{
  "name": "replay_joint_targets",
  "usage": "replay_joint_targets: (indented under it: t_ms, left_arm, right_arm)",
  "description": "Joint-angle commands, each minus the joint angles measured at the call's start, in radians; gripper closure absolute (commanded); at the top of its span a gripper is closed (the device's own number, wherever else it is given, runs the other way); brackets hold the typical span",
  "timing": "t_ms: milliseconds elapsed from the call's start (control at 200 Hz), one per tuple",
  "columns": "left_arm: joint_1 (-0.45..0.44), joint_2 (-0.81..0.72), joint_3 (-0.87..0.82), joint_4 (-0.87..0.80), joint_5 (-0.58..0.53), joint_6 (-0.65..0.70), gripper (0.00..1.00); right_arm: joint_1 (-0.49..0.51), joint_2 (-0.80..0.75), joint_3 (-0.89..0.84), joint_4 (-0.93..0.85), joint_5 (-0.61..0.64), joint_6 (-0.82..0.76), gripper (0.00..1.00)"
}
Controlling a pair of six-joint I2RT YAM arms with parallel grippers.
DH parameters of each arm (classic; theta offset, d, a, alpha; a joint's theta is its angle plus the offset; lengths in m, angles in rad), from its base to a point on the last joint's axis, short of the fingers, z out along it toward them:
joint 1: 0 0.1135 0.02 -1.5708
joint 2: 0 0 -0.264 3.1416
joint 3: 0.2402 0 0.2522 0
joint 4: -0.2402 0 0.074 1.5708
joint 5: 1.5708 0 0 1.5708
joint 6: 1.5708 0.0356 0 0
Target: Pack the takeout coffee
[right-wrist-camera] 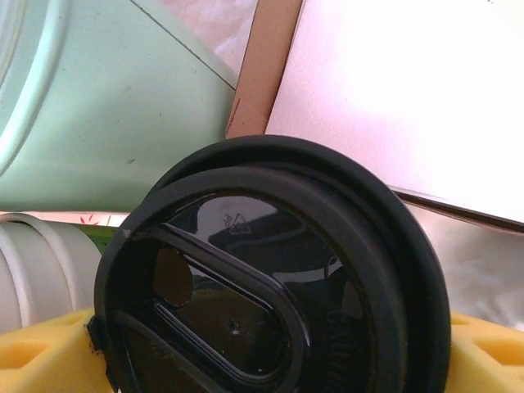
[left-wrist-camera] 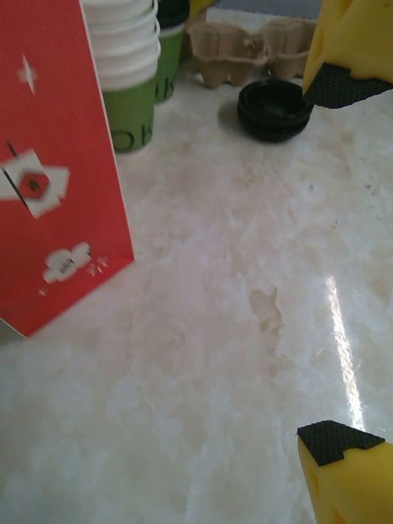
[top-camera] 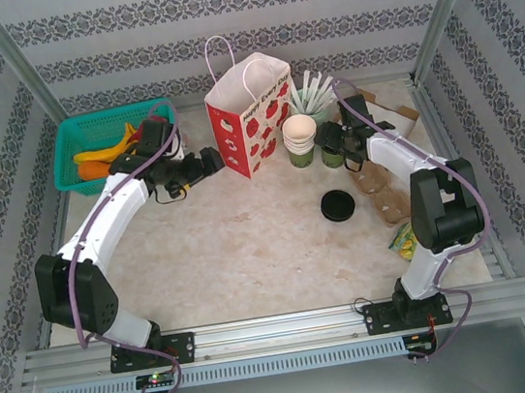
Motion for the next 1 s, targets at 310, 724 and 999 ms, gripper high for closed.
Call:
replay_joint_targets:
  t_ms: [310,724,999]
  left_arm:
    - [-0.009,-0.005,0.048,-0.04,0.005,0.019,0.0]
    - [-0.009,-0.003,0.058,-0.054,0.005,0.025,0.0]
    - [-0.008,-0.008,0.092,-0.053,0.017,0.006,0.0]
  right_arm:
    - [-0.018,-0.043,0.036,-0.079,0.04,-0.039,0.12]
    - [-0.025,-0.055,0.036,-0.104,0.048,-0.053,0.07]
    - [-0.027,-0.108,0.036,-0.14,0.073,-0.064,0.02]
